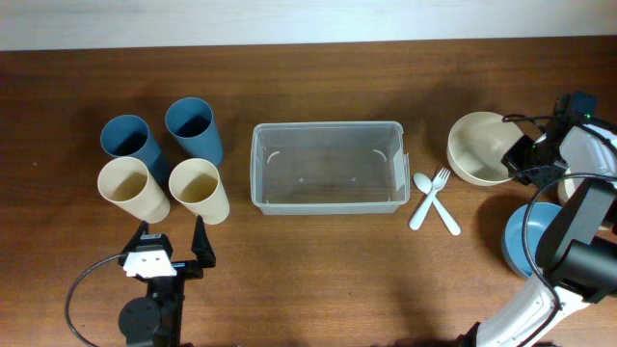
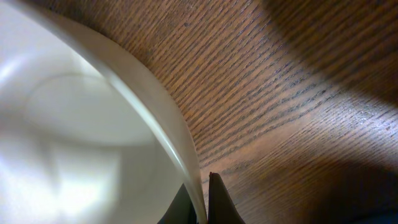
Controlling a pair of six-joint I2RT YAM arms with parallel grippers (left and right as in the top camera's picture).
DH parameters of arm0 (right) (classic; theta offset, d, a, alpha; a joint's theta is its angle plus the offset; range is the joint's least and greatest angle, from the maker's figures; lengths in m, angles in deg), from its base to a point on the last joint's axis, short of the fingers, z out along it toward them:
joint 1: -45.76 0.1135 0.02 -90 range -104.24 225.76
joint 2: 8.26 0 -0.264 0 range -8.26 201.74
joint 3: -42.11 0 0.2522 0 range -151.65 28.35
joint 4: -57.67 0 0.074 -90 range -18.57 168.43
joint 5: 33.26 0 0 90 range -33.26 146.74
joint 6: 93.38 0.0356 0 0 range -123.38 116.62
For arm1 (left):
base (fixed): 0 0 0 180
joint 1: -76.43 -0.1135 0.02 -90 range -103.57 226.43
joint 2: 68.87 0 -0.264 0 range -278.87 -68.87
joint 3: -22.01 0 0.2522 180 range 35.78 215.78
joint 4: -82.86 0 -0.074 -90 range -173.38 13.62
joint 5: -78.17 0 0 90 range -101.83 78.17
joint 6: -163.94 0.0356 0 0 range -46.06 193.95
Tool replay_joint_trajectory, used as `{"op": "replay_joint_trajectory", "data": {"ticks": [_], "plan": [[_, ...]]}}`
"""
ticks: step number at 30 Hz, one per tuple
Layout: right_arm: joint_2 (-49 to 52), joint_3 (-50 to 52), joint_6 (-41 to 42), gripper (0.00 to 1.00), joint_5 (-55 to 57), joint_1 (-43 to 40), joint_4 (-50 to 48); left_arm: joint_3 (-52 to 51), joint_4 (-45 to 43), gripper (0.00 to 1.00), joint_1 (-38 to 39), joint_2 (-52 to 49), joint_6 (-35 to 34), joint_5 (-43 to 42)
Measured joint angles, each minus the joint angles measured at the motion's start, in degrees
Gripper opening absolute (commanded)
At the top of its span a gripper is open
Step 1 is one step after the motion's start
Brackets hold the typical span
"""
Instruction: Pack container
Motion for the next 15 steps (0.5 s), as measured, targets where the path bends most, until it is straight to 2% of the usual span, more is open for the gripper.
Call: {"op": "replay_joint_trajectory", "data": {"ticks": [2,5,7,10,15], "plan": [[0.0,0.0,0.0,0.05,-0.1,0.0,0.0,0.0,0.0,1.0,0.0,0.0,0.0,0.0],[0.0,0.0,0.3,0.18,-0.3,0.0,0.0,0.0,0.0,1.0,0.0,0.0,0.0,0.0],[0.0,0.0,0.0,0.18,-0.4,0.0,-0.1,0.0,0.0,1.0,0.0,0.0,0.0,0.0],[0.0,0.0,0.0,0.24,-0.4,0.0,-0.3,0.0,0.0,1.0,0.0,0.0,0.0,0.0],[0.0,0.0,-0.1,0.24,-0.4,0.0,-0.6,0.0,0.0,1.0,0.0,0.0,0.0,0.0]]}}
